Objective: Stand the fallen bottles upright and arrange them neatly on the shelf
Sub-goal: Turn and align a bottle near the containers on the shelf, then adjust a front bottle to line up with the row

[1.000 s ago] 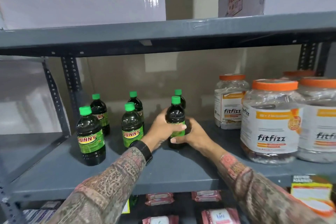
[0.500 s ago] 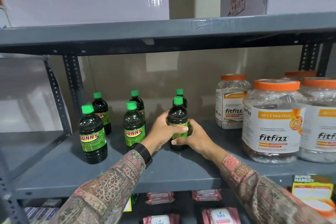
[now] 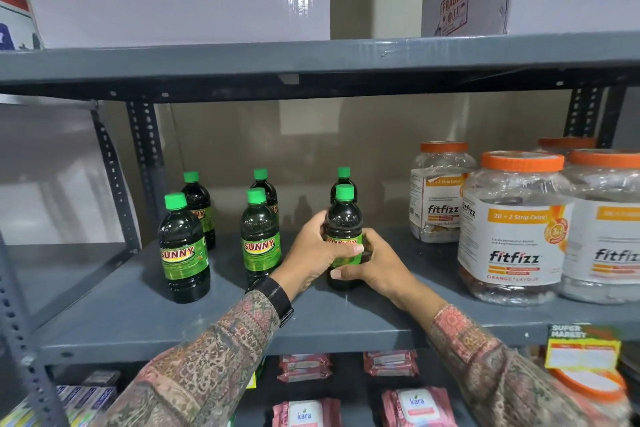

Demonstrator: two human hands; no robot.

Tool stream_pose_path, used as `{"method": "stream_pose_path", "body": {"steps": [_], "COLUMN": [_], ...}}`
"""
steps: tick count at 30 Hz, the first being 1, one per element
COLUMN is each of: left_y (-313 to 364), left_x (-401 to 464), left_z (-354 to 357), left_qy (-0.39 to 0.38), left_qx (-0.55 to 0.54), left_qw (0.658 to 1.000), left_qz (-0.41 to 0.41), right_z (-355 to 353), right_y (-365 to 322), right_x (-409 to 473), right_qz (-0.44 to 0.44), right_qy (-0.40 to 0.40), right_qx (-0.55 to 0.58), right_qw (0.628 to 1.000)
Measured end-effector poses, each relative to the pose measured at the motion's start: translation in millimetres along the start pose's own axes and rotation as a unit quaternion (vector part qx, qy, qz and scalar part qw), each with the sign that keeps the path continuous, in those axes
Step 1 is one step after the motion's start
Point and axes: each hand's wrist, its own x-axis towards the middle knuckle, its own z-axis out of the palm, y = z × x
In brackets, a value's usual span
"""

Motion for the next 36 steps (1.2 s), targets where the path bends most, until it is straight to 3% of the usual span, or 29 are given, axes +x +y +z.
{"method": "stream_pose_path", "body": {"steps": [7,13,15,20,23,25,31,36], "left_y": [-5.7,-14.3,-13.7,-16.7,-23.7,-29.0,-38.2,-38.6], "left_x": [-34.1,-91.0,-103.8,-117.3,-114.2,-107.8,-89.3,-91.6], "left_z": [-19.4,-85.6,-115.2,-190.4,-221.0,-229.8,-239.1,-247.4], "left_qy": [-0.005,0.025,0.072,0.278,0.346,0.327,0.157,0.110], "left_qx": [0.078,0.090,0.081,0.028,0.011,-0.006,-0.097,-0.099], "left_qw": [0.997,0.995,0.994,0.960,0.938,0.945,0.980,0.986], "left_qz": [-0.016,-0.021,-0.007,0.006,0.025,0.008,-0.075,-0.075], "right_z": [-2.8,42.5,71.3,161.7,214.9,238.6,276.1,291.2], "right_y": [-7.6,-24.9,-35.6,-63.9,-77.0,-82.2,-88.5,-88.2], "right_x": [-44.2,-77.0,-74.5,-50.0,-31.4,-18.1,9.4,5.7], "right_qz": [0.049,0.015,-0.008,-0.052,-0.059,-0.045,0.017,0.016], "right_qy": [0.056,-0.005,-0.028,-0.075,-0.037,-0.001,0.027,0.045], "right_qx": [-0.145,-0.092,-0.067,0.018,0.075,0.113,0.204,0.217], "right_qw": [0.987,0.996,0.997,0.996,0.995,0.993,0.978,0.975]}}
